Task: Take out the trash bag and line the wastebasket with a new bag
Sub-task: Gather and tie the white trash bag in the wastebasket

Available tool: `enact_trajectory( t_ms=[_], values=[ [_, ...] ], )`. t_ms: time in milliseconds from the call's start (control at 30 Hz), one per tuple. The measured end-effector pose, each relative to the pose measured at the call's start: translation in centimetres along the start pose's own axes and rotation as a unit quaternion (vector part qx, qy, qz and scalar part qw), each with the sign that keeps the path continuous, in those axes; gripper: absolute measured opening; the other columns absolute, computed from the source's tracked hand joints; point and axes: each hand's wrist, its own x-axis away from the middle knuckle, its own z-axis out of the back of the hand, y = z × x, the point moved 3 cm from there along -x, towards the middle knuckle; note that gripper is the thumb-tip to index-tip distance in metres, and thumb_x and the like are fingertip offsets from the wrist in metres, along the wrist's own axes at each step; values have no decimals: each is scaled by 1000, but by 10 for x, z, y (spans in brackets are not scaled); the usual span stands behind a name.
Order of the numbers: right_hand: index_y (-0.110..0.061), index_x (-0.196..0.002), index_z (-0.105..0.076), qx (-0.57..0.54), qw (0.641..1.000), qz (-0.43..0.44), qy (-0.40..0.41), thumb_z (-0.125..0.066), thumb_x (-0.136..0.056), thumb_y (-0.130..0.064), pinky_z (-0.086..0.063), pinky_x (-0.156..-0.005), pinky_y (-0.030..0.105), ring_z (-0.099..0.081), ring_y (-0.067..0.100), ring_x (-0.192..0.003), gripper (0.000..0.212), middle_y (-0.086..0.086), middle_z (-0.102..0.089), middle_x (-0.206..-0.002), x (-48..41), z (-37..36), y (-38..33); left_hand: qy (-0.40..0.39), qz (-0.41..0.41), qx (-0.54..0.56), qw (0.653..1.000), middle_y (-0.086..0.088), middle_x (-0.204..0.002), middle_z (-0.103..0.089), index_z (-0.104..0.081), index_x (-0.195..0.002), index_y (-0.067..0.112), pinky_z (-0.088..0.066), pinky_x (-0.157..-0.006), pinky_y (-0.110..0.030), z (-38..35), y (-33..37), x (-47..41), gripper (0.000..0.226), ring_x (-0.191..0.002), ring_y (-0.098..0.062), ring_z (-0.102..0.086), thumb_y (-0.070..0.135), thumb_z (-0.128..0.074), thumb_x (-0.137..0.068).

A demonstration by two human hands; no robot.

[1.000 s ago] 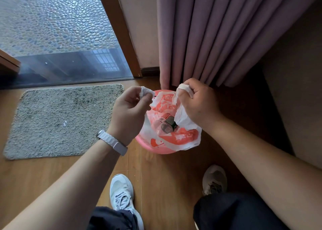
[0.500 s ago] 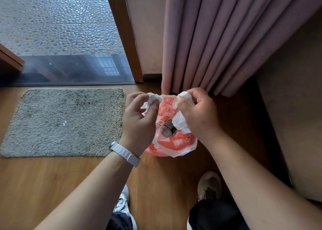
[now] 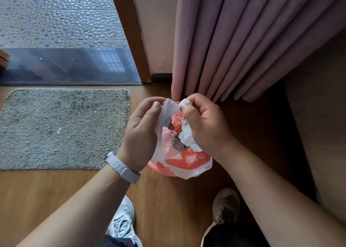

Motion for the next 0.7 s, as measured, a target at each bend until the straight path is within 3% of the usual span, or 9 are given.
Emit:
enact_trajectory(
  t_ms=[167,267,367,533,700],
  values=[
    [-22,-86,-60,23,1000,-17,2,-47,-94,-28,-47,-59,31,-52,6,-64,17,-13,-56,-66,0,1,7,-17,-9,-36,999,2,-82,-68,-69,-93,16,-49,-72,-29,-3,-3,-1,16,-79,-15,-61,9,-54,-88],
    [-19,-95,-67,28,999,-26,-27,-52,-91,-26,-55,-72,39,-65,15,-80,17,-5,-69,-82,2,-1,5,-20,-18,-38,999,2,-80,-65,-68,-89,22,-46,-70,-28,-5,-4,1,17,-77,-17,-55,11,-56,-89],
    [-21,-102,-69,33,997,-23,-62,-55,-91,-27,-55,-78,48,-66,18,-91,19,-2,-71,-92,6,-4,0,-13,-15,-33,999,-1,-80,-63,-67,-89,20,-45,-71,-31,-9,-4,3,15,-77,-20,-54,11,-54,-89],
    [-16,-105,-67,10,995,-29,-97,-53,-89,-19,-56,-76,48,-66,19,-90,22,5,-70,-93,8,-2,-5,-36,-1,8,999,2,-81,-68,-66,-94,13,-50,-64,-26,-14,-2,5,12,-73,-14,-61,17,-56,-91],
    [-3,-104,-66,-2,995,-15,-97,-49,-95,-9,-54,-75,48,-67,24,-86,20,16,-69,-91,7,-3,-7,-50,-21,-13,998,-1,-83,-69,-64,-95,11,-50,-63,-31,-16,-6,6,9,-71,-16,-61,12,-56,-91]
  ],
)
